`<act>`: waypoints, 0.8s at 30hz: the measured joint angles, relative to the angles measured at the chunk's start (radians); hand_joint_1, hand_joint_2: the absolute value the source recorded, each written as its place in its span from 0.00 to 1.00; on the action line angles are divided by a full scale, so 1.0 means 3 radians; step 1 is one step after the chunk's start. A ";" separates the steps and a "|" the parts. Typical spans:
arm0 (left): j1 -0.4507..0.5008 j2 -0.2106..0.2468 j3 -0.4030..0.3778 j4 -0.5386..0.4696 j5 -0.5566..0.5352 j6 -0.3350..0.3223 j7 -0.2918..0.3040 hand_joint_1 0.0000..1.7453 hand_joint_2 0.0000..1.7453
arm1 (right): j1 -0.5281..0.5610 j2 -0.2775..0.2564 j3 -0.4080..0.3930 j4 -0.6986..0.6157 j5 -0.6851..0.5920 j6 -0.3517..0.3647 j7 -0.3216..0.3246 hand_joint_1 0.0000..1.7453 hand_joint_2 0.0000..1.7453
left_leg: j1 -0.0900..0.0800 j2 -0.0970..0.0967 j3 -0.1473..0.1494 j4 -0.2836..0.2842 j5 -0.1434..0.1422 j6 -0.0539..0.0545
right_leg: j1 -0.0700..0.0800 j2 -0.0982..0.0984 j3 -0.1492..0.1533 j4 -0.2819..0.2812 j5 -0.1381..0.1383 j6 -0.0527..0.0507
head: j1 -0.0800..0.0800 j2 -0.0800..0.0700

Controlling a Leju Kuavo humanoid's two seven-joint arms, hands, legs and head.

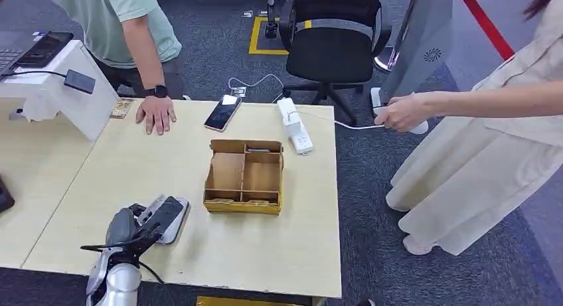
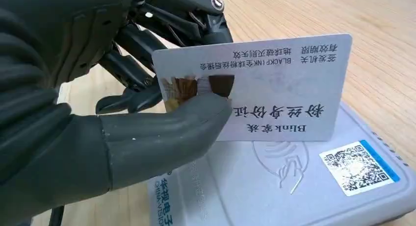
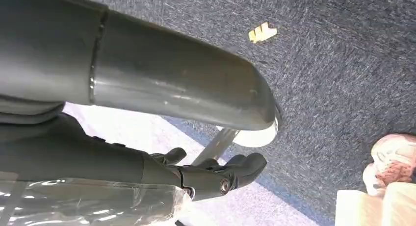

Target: Pass the card to the sensor for recognition and then transmit it.

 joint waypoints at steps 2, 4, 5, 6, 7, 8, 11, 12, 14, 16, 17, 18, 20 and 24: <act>0.0007 0.0001 0.0004 0.0000 -0.0036 -0.0001 0.0004 1.00 1.00 | -0.0002 -0.0003 -0.0008 0.0000 0.0000 -0.0001 -0.0001 0.00 0.00 | 0.0000 0.0000 0.0000 0.0000 0.0000 0.0000 | 0.0000 0.0000 0.0000 0.0000 0.0000 0.0000 | 0.0000 0.0000; 0.0007 0.0001 0.0004 0.0000 -0.0081 -0.0003 0.0005 1.00 1.00 | -0.0008 -0.0003 -0.0009 0.0000 0.0000 -0.0001 -0.0003 0.00 0.00 | 0.0000 0.0000 0.0001 0.0000 0.0000 0.0000 | 0.0000 0.0000 0.0000 0.0000 0.0000 0.0000 | -0.0001 -0.0001; 0.0007 0.0000 0.0004 0.0000 -0.0120 -0.0001 0.0008 1.00 1.00 | -0.0011 -0.0003 -0.0010 -0.0001 0.0000 -0.0001 -0.0004 0.00 0.00 | 0.0000 0.0000 0.0002 0.0000 0.0000 0.0000 | 0.0000 0.0000 0.0001 0.0000 0.0000 0.0000 | -0.0001 -0.0001; 0.0007 0.0000 0.0004 0.0000 -0.0132 -0.0001 0.0008 1.00 1.00 | -0.0011 -0.0003 -0.0010 -0.0001 0.0000 -0.0001 -0.0004 0.00 0.00 | 0.0000 0.0000 0.0002 0.0000 0.0000 0.0000 | 0.0000 0.0000 0.0001 0.0000 0.0000 0.0000 | 0.0000 -0.0001; 0.0007 -0.0001 0.0004 0.0000 -0.0142 0.0000 0.0008 1.00 1.00 | -0.0012 -0.0003 -0.0013 -0.0001 0.0000 -0.0001 -0.0008 0.00 0.00 | 0.0000 0.0000 0.0002 0.0000 0.0000 0.0000 | 0.0000 0.0000 0.0001 0.0000 0.0000 0.0000 | -0.0001 -0.0001; 0.0007 -0.0001 0.0004 0.0000 -0.0147 0.0000 0.0008 1.00 1.00 | -0.0013 -0.0003 -0.0014 -0.0001 0.0000 -0.0001 -0.0014 0.00 0.00 | 0.0000 0.0000 0.0003 0.0000 0.0000 0.0000 | 0.0000 0.0000 0.0002 0.0000 0.0000 0.0000 | -0.0001 -0.0001; 0.0008 -0.0004 0.0003 0.0000 -0.0164 0.0003 0.0008 1.00 1.00 | -0.0014 -0.0003 -0.0017 -0.0001 0.0000 -0.0001 -0.0027 0.00 0.00 | 0.0000 0.0000 0.0004 0.0000 0.0000 0.0000 | 0.0000 0.0000 0.0003 0.0000 0.0000 0.0000 | -0.0001 -0.0001; 0.0008 -0.0005 0.0004 0.0000 -0.0168 0.0003 0.0006 1.00 1.00 | -0.0014 -0.0003 -0.0018 -0.0001 0.0000 -0.0001 -0.0029 0.00 0.00 | 0.0000 0.0000 0.0004 0.0000 0.0000 0.0000 | 0.0000 0.0000 0.0003 0.0000 0.0000 0.0000 | -0.0001 -0.0001; 0.0008 -0.0009 0.0004 0.0001 -0.0173 0.0024 -0.0003 1.00 1.00 | -0.0014 -0.0003 -0.0019 -0.0003 0.0000 -0.0001 -0.0032 0.00 0.00 | 0.0000 0.0000 0.0005 0.0000 0.0000 0.0000 | 0.0000 0.0000 0.0003 0.0000 0.0000 0.0000 | -0.0001 0.0000; 0.0007 -0.0025 0.0003 0.0001 -0.0159 0.0059 -0.0064 1.00 1.00 | -0.0014 -0.0003 -0.0019 -0.0003 0.0000 0.0000 -0.0032 0.00 0.00 | 0.0000 0.0000 0.0005 0.0000 0.0000 0.0000 | 0.0000 0.0000 0.0003 0.0000 0.0000 0.0000 | 0.0000 -0.0001; 0.0006 -0.0034 0.0003 0.0000 -0.0145 0.0073 -0.0089 1.00 1.00 | -0.0013 -0.0003 -0.0019 -0.0003 0.0000 0.0000 -0.0032 0.00 0.00 | 0.0000 0.0000 0.0005 0.0000 0.0000 0.0000 | 0.0000 0.0000 0.0003 0.0000 0.0000 0.0000 | -0.0001 -0.0001; 0.0006 -0.0038 0.0003 0.0000 -0.0124 0.0088 -0.0121 1.00 1.00 | -0.0013 -0.0003 -0.0019 -0.0003 0.0000 0.0000 -0.0031 0.00 0.00 | 0.0000 0.0000 0.0005 0.0000 0.0000 0.0000 | 0.0000 0.0000 0.0003 0.0000 0.0000 0.0000 | 0.0000 -0.0001; 0.0006 -0.0056 -0.0003 -0.0005 -0.0090 0.0118 -0.0174 1.00 1.00 | -0.0012 -0.0003 -0.0019 -0.0004 0.0000 0.0000 -0.0026 0.00 0.00 | 0.0000 0.0000 0.0005 0.0000 0.0000 0.0000 | 0.0000 0.0000 0.0003 0.0000 0.0000 0.0000 | 0.0000 -0.0001; 0.0002 -0.0078 -0.0067 -0.0071 -0.0086 0.0341 -0.0368 1.00 1.00 | -0.0003 -0.0001 -0.0018 -0.0006 0.0000 -0.0003 -0.0010 0.00 0.00 | 0.0000 0.0000 0.0005 0.0000 0.0000 0.0000 | 0.0000 0.0000 0.0002 0.0000 0.0000 0.0000 | 0.0000 0.0000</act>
